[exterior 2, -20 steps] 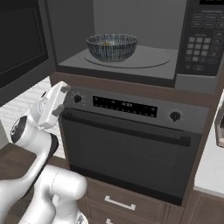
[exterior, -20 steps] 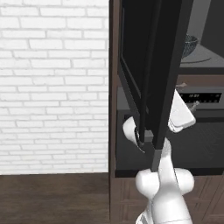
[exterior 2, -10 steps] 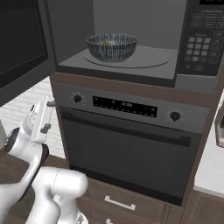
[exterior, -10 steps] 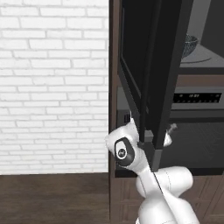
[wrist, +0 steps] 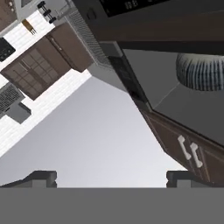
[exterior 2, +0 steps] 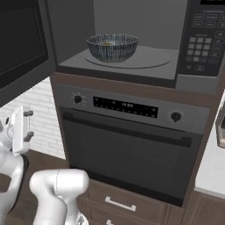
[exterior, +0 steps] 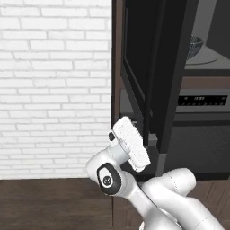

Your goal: Pick the avocado from the sink and place it in the bowl. Then pick the bowl and place it in the microwave. Then close the microwave door and press the start button.

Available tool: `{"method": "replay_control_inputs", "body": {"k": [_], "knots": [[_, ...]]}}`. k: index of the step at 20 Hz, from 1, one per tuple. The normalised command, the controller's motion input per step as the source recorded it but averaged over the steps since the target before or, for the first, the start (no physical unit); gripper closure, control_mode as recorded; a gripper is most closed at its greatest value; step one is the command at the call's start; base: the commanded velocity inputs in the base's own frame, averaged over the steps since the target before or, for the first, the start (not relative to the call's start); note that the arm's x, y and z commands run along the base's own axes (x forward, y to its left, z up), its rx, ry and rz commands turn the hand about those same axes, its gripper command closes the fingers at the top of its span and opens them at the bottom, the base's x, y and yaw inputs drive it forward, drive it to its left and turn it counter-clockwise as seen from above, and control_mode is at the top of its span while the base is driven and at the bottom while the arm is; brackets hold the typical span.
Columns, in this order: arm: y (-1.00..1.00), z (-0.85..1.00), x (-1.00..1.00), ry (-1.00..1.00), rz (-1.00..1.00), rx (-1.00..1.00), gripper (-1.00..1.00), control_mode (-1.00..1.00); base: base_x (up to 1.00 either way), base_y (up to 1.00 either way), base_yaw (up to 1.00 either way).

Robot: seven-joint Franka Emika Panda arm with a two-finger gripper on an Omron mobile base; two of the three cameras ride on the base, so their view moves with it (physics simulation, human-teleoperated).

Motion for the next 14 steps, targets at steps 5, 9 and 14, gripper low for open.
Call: {"method": "replay_control_inputs", "body": {"k": [5, 9, 14], "knots": [[0.55, 0.03, 0.0, -0.07, 0.26, 0.0, -1.0, -1.0, 0.0, 0.0, 0.0], [0.45, 0.44, -0.02, -0.14, 0.18, 0.0, -1.0, -1.0, 0.0, 0.0, 0.0], [0.24, 0.8, -0.11, -0.19, 0.1, 0.0, -1.0, -1.0, 0.0, 0.0, 0.0]]}}
